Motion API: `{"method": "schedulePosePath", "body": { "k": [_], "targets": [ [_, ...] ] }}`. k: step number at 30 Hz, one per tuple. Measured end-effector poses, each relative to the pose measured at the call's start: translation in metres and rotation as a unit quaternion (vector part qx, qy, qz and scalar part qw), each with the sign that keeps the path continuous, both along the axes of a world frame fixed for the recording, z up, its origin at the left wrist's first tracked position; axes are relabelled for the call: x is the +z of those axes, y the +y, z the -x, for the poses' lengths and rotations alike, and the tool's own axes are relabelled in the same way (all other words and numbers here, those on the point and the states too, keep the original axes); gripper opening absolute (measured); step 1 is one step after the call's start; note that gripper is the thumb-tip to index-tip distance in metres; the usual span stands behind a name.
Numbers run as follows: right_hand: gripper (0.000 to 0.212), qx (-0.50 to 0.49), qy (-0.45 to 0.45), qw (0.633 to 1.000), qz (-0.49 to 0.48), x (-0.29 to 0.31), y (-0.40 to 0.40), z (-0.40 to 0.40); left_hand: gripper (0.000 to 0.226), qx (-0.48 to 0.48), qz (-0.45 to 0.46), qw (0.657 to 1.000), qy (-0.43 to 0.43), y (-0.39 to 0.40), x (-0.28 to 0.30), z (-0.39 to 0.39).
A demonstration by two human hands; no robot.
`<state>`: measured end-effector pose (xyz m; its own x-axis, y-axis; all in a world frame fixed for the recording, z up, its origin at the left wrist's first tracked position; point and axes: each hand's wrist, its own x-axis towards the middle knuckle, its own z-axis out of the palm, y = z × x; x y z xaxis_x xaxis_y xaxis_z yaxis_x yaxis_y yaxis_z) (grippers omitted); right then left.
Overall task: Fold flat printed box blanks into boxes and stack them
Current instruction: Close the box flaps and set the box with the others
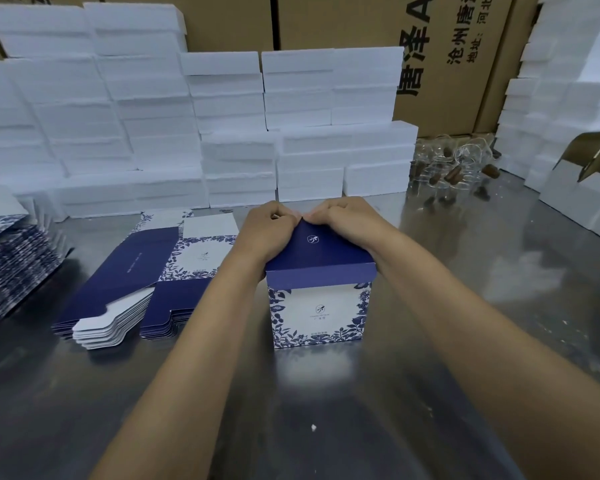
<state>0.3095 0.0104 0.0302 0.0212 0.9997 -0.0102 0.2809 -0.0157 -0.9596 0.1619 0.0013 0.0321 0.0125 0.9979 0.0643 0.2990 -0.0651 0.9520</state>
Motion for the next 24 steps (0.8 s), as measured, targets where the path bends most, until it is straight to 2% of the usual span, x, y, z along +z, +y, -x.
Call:
{"method": "schedulePosePath", "body": {
  "k": [3, 6, 8, 10, 14, 19, 21, 24],
  "targets": [
    [0.011, -0.014, 0.012, 1.000, 0.009, 0.000, -0.003, 0.000, 0.017, 0.011, 0.005, 1.000, 0.007, -0.002, 0.000, 0.000],
    [0.032, -0.032, 0.007, 0.999, 0.018, -0.001, -0.007, -0.002, 0.019, 0.042, 0.018, 0.999, -0.001, -0.001, -0.005, 0.002],
    [0.038, -0.038, -0.005, 0.999, 0.023, -0.001, -0.009, -0.002, 0.023, 0.054, 0.018, 0.998, -0.005, 0.000, -0.007, 0.002],
    [0.035, -0.039, -0.001, 0.999, 0.029, 0.001, -0.011, -0.002, 0.023, 0.059, 0.012, 0.998, -0.003, 0.001, -0.007, 0.002],
    [0.009, -0.026, 0.003, 1.000, 0.018, 0.000, -0.015, -0.004, 0.018, 0.083, 0.004, 0.997, -0.003, 0.002, -0.011, 0.004],
    [0.021, -0.059, -0.012, 0.998, 0.026, -0.003, -0.016, -0.005, 0.018, 0.095, 0.013, 0.995, 0.008, 0.005, -0.015, 0.007],
    [0.028, -0.067, -0.034, 0.997, 0.000, -0.003, -0.015, -0.004, 0.017, 0.097, 0.010, 0.995, 0.019, 0.007, -0.015, 0.006],
    [0.017, -0.091, -0.114, 0.984, -0.097, -0.003, -0.017, -0.010, 0.017, 0.089, -0.001, 0.995, 0.034, 0.009, -0.014, 0.006]
  ]
}}
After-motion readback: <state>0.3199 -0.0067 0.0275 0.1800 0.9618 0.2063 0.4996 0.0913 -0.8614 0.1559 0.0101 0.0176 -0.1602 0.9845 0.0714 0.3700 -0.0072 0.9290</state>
